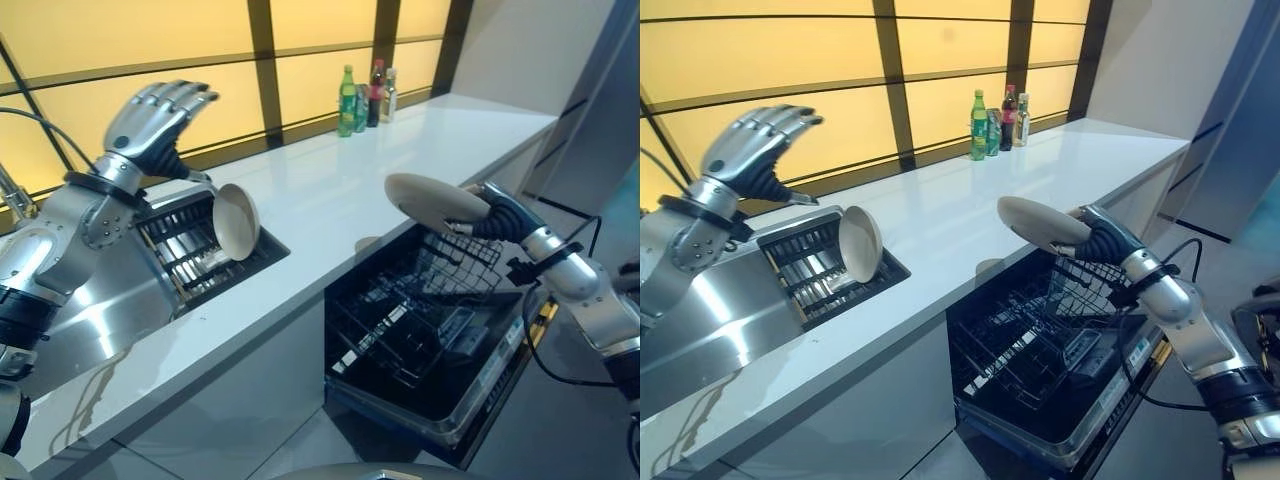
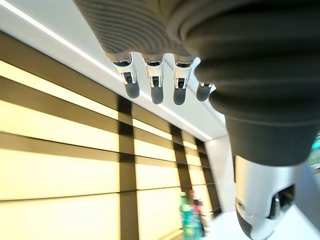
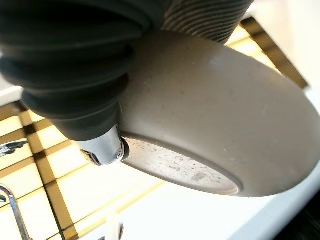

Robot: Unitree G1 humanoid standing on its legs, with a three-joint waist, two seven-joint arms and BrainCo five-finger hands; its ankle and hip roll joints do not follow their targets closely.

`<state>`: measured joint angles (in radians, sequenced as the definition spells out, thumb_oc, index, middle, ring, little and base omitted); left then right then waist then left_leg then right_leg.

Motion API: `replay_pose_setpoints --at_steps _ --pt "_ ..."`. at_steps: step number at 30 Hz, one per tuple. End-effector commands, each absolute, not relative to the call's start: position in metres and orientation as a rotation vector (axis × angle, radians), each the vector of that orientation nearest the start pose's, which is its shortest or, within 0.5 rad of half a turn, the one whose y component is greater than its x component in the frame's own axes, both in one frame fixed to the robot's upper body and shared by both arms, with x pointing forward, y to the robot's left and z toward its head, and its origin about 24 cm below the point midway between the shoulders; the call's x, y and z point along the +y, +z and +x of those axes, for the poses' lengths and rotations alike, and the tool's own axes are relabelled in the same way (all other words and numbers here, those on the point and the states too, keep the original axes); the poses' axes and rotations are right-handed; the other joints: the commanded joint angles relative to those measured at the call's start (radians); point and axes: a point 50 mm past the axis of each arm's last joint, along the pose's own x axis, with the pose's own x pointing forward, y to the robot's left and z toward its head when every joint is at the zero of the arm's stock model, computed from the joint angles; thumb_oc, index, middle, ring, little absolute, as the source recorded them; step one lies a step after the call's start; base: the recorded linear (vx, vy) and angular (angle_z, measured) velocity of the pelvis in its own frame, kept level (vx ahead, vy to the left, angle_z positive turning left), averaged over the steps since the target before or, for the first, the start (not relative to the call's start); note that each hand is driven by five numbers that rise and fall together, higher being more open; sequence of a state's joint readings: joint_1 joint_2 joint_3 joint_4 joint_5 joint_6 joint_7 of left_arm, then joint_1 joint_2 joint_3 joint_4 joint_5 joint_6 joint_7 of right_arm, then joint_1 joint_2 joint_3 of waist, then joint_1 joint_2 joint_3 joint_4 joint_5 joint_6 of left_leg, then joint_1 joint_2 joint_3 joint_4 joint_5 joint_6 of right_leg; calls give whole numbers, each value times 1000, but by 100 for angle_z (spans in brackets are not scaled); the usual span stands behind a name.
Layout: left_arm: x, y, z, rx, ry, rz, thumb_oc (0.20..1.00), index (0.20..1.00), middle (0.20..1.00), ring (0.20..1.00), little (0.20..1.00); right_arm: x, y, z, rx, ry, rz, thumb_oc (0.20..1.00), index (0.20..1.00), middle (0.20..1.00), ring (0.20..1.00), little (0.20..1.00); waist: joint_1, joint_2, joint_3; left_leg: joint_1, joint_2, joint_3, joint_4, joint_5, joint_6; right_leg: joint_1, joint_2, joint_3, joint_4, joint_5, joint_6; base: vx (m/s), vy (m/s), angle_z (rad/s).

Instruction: Pick up plates and place into dishwasher.

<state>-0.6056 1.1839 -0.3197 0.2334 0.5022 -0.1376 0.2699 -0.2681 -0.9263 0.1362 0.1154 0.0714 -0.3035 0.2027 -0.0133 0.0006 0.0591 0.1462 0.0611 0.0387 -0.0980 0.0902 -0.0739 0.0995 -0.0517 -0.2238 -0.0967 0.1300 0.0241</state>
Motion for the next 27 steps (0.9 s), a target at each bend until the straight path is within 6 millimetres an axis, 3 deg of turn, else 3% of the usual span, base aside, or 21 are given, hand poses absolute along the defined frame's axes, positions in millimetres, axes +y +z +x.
replay_pose_setpoints --at_steps 1,5,9,14,18,27 --pt "318 281 302 -524 438 1785 1000 1000 1000 1000 1000 -258 185 282 -299 408 -854 200 200 200 200 200 -13 14 26 12 -37 46 11 -146 17 67 -42 23 9 -144 108 30 22 -17" --pt "333 268 309 -376 421 1906 1000 1000 1000 1000 1000 -260 165 283 -173 483 -814 200 200 200 200 200 -28 16 33 8 -38 60 11 -142 16 58 -44 28 9 -135 113 32 23 -9" --pt "335 251 317 -254 357 1981 1000 1000 1000 1000 1000 -261 144 288 -63 518 -792 200 200 200 200 200 -31 16 44 4 -40 66 11 -140 16 51 -46 28 9 -131 114 35 29 -13" --pt "331 237 327 -165 302 2001 1000 1000 1000 1000 1000 -257 114 293 68 571 -741 200 200 200 200 200 -24 15 58 -7 -44 59 11 -137 17 42 -47 24 9 -128 114 30 26 -2" --pt "325 230 335 -141 261 2015 1000 1000 1000 1000 1000 -244 102 301 90 600 -697 200 200 200 200 200 -15 15 73 -22 -46 51 11 -131 16 31 -48 18 9 -126 110 -7 17 1" --pt "302 242 358 -178 295 2064 1000 1000 1000 1000 1000 -207 77 329 185 642 -682 200 200 200 200 200 16 29 106 -58 -53 21 11 -119 14 4 -55 -2 9 -124 100 -24 36 4"
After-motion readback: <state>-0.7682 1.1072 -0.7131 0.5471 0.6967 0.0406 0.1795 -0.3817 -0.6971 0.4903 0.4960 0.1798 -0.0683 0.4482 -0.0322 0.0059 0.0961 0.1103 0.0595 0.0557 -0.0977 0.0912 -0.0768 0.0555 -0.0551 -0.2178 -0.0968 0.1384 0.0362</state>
